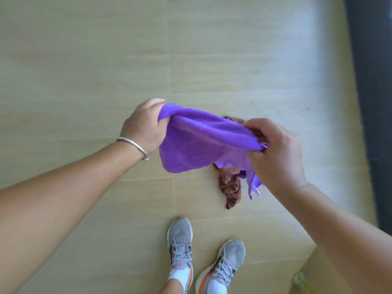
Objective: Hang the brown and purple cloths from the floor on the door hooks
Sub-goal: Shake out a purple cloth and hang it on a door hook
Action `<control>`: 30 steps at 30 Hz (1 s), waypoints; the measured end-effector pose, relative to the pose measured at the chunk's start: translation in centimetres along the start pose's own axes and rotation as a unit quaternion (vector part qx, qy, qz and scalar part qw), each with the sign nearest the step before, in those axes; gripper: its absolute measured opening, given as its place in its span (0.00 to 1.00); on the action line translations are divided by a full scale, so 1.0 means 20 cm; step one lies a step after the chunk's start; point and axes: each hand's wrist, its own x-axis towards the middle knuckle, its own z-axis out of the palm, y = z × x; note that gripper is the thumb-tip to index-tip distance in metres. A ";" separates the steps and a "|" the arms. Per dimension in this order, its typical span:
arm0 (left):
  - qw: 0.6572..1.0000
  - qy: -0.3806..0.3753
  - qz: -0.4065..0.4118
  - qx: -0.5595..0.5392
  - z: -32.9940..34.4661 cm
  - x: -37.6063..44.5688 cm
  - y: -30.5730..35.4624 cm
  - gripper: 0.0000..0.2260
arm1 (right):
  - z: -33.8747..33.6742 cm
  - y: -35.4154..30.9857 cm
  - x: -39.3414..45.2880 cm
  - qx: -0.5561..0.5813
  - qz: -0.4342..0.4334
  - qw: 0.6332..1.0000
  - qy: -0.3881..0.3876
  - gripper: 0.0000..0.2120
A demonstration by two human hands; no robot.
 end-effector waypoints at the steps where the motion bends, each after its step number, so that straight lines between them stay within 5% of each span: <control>1: 1.000 0.023 -0.008 -0.007 -0.11 0.03 0.00 0.15 | 0.00 -0.11 0.05 0.005 -0.009 1.000 -0.008 0.20; 8: 0.988 0.144 -0.059 -0.006 -0.73 0.15 -0.07 0.12 | 0.07 -0.68 0.20 0.010 -0.062 0.997 -0.048 0.17; 11: 0.981 0.161 -0.105 -0.012 -0.81 0.08 -0.14 0.17 | 0.25 -0.82 0.05 0.002 -0.046 0.991 -0.128 0.16; 15: 0.978 0.102 -0.182 0.018 -0.73 -0.20 -0.29 0.25 | 0.50 -0.91 -0.25 0.062 -0.078 0.927 -0.363 0.20; 17: 0.976 0.074 -0.201 0.032 -0.66 -0.39 -0.38 0.25 | 0.57 -0.84 -0.38 0.040 -0.078 0.907 -0.411 0.21; 23: 0.970 -0.036 -0.227 0.080 -0.40 -0.82 -0.62 0.23 | 0.63 -0.51 -0.56 -0.126 -0.013 0.896 -0.425 0.22; 30: 0.968 -0.131 -0.205 0.060 -0.16 -0.85 -0.72 0.23 | 0.72 -0.35 -0.49 -0.237 0.065 0.881 -0.404 0.22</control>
